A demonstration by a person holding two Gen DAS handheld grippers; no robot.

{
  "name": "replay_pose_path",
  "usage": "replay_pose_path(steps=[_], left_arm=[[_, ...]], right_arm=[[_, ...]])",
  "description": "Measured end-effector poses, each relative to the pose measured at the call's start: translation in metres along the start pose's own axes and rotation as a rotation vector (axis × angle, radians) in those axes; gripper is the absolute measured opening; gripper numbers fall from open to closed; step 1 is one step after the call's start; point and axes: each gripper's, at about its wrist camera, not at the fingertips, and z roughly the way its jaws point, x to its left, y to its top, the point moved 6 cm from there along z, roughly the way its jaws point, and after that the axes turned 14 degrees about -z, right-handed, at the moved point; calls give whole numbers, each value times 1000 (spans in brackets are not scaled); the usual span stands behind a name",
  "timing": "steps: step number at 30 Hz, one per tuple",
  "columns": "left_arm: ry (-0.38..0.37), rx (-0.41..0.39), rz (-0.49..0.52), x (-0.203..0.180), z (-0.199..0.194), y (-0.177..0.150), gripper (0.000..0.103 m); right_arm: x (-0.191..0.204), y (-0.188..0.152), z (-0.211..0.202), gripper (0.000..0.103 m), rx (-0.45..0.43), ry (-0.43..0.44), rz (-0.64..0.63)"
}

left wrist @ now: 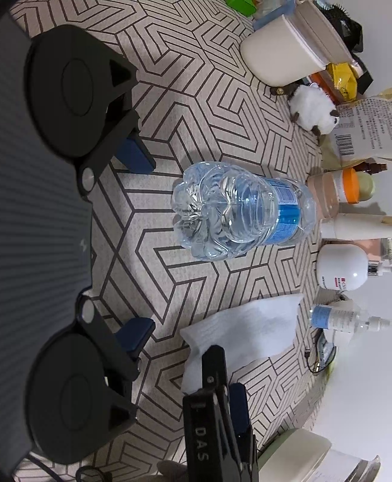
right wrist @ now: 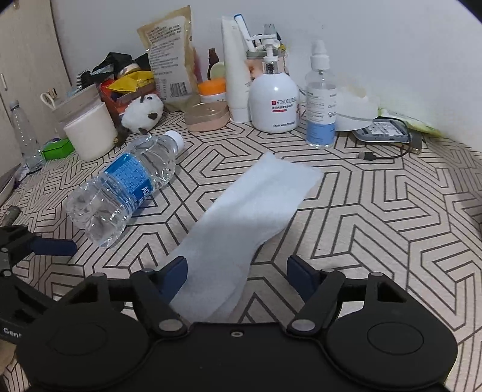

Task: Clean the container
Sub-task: 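Move the right gripper over the white wipe and lower toward it, then pinch the white wipe with the right gripper and lift it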

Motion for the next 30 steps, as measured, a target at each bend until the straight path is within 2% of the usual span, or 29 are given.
replay_pose_path(steps=[4, 24, 26, 27, 30], left_arm=[[1, -16, -3, 0, 0, -1, 103], [-14, -28, 9, 2, 3, 7, 103], [-15, -34, 13, 0, 2, 2, 103], [-16, -39, 16, 0, 1, -1, 103], [-15, -40, 20, -1, 0, -3, 103]], right_arm=[[11, -1, 3, 80, 26, -55, -90], [17, -2, 1, 79, 17, -55, -85], [17, -2, 0, 78, 14, -52, -88], [17, -2, 0, 73, 13, -50, -90], [20, 2, 2, 69, 8, -42, -88]])
